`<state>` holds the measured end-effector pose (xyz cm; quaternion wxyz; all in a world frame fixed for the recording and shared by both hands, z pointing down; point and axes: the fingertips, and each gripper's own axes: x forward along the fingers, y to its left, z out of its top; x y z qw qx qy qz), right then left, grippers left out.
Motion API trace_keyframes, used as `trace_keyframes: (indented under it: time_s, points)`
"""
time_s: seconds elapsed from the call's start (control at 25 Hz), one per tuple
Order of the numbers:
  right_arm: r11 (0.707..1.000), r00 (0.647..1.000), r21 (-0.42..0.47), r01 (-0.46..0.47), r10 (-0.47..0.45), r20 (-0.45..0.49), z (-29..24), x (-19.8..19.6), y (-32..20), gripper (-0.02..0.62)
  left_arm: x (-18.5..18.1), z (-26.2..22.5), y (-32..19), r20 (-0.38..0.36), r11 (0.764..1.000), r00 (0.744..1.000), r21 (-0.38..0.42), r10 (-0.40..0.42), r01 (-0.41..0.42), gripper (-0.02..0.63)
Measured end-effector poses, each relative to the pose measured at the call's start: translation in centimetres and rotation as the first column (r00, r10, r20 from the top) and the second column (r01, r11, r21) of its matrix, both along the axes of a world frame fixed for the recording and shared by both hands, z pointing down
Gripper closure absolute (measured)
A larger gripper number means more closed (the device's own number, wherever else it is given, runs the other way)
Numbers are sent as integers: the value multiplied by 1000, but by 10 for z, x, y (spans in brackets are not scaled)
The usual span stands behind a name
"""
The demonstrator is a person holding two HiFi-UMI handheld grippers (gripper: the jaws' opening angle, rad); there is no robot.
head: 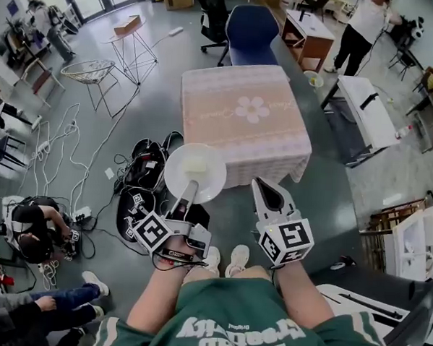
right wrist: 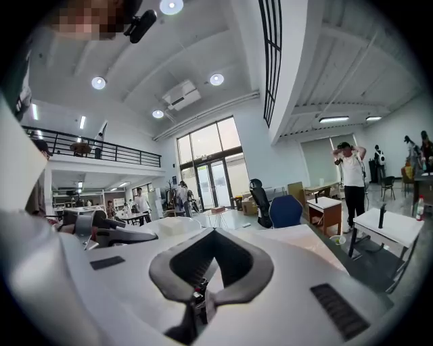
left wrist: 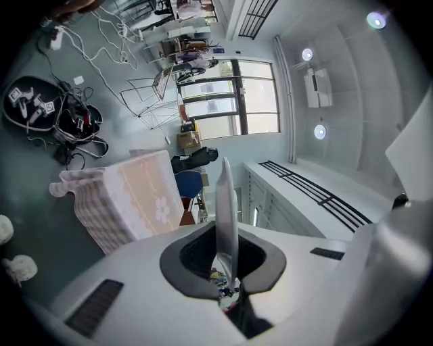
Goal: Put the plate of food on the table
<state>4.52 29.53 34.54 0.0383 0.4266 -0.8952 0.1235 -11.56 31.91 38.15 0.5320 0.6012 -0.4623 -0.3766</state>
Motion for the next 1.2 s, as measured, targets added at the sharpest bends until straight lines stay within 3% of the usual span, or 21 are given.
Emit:
trace_keyframes:
  time_s: [0.68, 1.2]
  points:
    - [995, 998, 85, 50, -54, 38, -8, 45, -2, 580, 41, -17, -11, 9, 997, 999, 61, -46, 45, 586]
    - [995, 999, 96, 14, -18, 37, 2, 70, -7, 580, 67, -5, -24, 5, 998, 1000, 60, -10, 10, 586]
